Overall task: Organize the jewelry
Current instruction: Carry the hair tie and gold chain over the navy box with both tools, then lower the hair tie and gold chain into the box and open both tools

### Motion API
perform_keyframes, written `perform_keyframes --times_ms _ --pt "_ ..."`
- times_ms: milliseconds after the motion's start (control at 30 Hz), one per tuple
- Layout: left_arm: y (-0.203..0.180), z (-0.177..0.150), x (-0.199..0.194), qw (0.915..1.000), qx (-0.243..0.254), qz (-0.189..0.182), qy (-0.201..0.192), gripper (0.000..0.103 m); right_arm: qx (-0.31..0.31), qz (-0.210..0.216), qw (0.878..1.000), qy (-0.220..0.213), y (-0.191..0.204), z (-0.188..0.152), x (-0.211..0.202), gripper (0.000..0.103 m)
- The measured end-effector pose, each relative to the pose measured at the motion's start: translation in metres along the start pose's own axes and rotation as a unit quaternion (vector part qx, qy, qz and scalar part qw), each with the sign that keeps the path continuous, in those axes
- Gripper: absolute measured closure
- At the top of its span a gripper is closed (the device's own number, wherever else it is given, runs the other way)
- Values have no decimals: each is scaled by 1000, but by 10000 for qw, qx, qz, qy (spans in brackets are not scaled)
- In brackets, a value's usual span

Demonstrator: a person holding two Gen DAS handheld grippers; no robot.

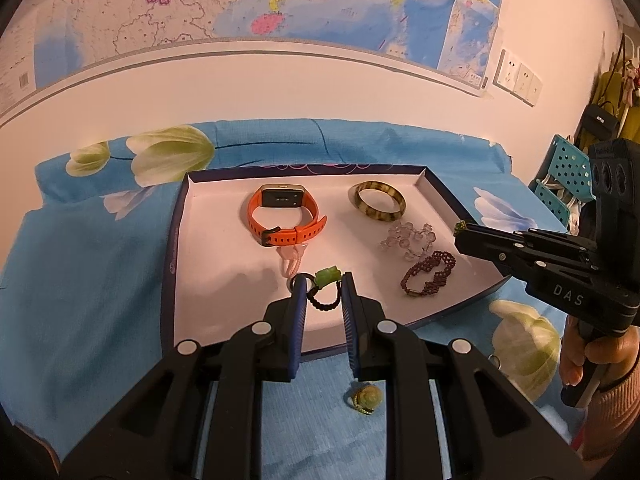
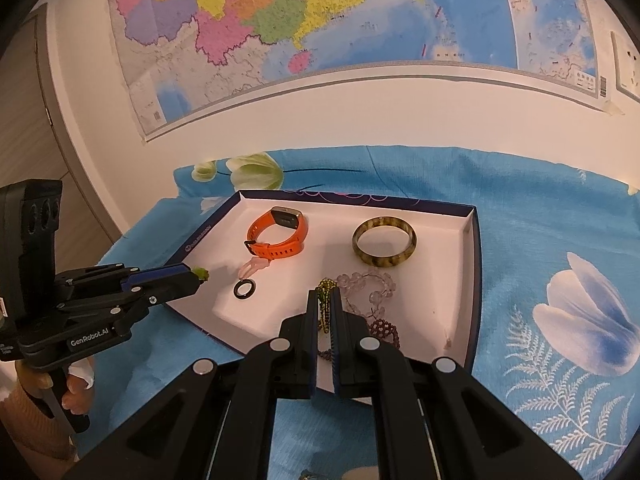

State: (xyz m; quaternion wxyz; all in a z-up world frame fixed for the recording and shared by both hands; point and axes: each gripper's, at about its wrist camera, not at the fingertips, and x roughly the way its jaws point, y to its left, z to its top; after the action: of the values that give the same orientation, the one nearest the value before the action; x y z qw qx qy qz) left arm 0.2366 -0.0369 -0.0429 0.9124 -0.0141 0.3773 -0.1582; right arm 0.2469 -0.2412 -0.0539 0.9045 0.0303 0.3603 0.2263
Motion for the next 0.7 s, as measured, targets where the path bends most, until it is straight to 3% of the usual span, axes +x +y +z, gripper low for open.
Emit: perform_keyframes --times_ms 700 --pt "2 6 12 10000 -18 57 56 85 -27 -69 9999 70 -2 7 12 99"
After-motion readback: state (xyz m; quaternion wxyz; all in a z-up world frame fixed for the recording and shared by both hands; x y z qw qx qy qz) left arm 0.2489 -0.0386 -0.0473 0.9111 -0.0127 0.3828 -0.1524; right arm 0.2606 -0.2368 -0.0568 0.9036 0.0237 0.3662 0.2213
